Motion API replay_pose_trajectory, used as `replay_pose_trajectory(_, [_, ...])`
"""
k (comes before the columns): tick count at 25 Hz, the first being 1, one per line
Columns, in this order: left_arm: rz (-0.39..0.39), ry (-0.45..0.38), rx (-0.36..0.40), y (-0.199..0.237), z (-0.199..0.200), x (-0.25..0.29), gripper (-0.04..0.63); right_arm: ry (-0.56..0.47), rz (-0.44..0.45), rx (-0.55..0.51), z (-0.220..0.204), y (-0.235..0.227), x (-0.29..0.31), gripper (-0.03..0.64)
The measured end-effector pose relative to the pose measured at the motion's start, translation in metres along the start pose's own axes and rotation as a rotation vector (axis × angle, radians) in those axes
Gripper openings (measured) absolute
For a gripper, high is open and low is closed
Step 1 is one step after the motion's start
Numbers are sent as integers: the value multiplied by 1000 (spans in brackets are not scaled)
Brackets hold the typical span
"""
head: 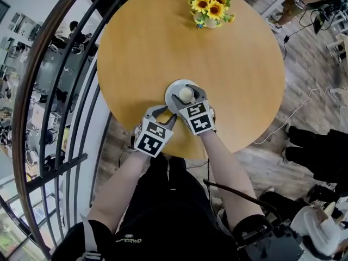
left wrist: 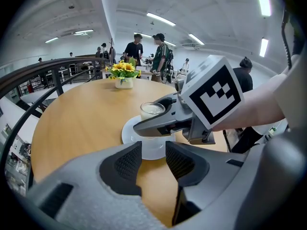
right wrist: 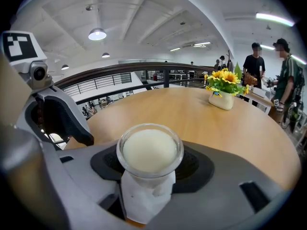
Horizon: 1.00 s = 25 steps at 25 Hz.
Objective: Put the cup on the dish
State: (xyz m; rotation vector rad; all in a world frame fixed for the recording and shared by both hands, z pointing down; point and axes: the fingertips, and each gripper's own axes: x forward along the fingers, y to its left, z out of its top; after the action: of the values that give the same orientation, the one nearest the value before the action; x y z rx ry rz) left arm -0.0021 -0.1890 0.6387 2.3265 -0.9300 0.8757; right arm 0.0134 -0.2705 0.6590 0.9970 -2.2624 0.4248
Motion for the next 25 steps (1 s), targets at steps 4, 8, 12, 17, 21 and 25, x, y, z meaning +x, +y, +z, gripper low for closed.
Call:
replay_pose_trajectory(4, [-1, 1, 0, 0, -1, 0, 158, 12, 0, -2, -3, 0, 3, 250])
replay_pose_trajectory(8, [2, 9, -5, 3, -3, 2, 158, 20, 2, 5, -6, -1, 7, 252])
replay_pose_trajectory(12, [-5, 7, -3, 2, -3, 3, 158, 20, -3, 2, -6, 0, 8, 250])
replay_pose_trajectory(17, [-6, 6, -9, 2, -4, 2, 158, 0, -14, -15, -5, 2, 5, 252])
replay_pose_trajectory(21, [-10, 4, -3, 0, -4, 4, 158, -16, -27, -73, -7, 1, 4, 252])
replay_pose_trajectory(25, [-15, 7, -3, 1, -4, 5, 158, -47, -35, -70, -10, 1, 3, 252])
